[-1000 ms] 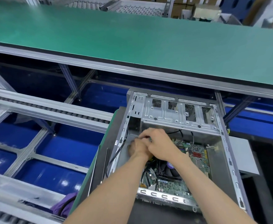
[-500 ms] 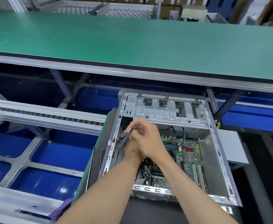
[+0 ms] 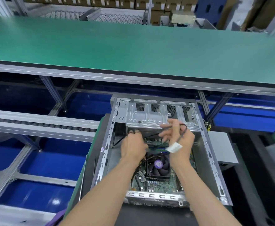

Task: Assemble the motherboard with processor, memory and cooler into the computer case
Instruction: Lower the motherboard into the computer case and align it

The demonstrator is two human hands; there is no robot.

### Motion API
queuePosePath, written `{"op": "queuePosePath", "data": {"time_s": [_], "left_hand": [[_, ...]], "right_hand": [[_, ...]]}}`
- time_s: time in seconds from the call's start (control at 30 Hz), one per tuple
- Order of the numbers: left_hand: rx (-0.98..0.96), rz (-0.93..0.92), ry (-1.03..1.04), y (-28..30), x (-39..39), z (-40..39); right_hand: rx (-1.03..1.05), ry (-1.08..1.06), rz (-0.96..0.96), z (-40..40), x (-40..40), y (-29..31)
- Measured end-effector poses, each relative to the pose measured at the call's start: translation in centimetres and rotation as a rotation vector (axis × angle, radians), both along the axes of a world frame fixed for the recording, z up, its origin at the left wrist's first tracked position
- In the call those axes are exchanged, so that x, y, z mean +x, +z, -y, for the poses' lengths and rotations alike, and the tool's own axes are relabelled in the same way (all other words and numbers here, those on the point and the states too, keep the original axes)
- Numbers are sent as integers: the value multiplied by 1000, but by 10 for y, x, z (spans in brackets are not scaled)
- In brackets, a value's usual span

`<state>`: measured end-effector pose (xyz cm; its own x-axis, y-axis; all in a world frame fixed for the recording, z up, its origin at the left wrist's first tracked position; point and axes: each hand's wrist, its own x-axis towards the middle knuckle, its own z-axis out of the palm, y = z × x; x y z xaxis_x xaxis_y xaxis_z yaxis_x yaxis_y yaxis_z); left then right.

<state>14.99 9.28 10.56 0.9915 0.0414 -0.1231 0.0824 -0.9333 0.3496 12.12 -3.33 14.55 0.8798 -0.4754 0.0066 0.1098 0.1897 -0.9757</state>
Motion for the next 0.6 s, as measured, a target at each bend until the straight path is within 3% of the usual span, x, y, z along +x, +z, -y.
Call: {"op": "queuePosePath", "data": {"time_s": [0.07, 0.17, 0.37, 0.5, 0.6], "left_hand": [[-41, 32, 13, 1, -2, 0], [-99, 59, -71, 2, -4, 1], [-443, 481, -206, 8, -9, -2], [-473, 448, -350, 4, -8, 3], [-461, 373, -408, 6, -11, 3]], "right_hand": [[-15, -108, -69, 16, -7, -3], [14, -214, 0, 38, -15, 6], [-1, -348, 90, 65, -22, 27], [-6, -324, 52, 65, -24, 27], [-78, -110, -50, 55, -30, 18]]}}
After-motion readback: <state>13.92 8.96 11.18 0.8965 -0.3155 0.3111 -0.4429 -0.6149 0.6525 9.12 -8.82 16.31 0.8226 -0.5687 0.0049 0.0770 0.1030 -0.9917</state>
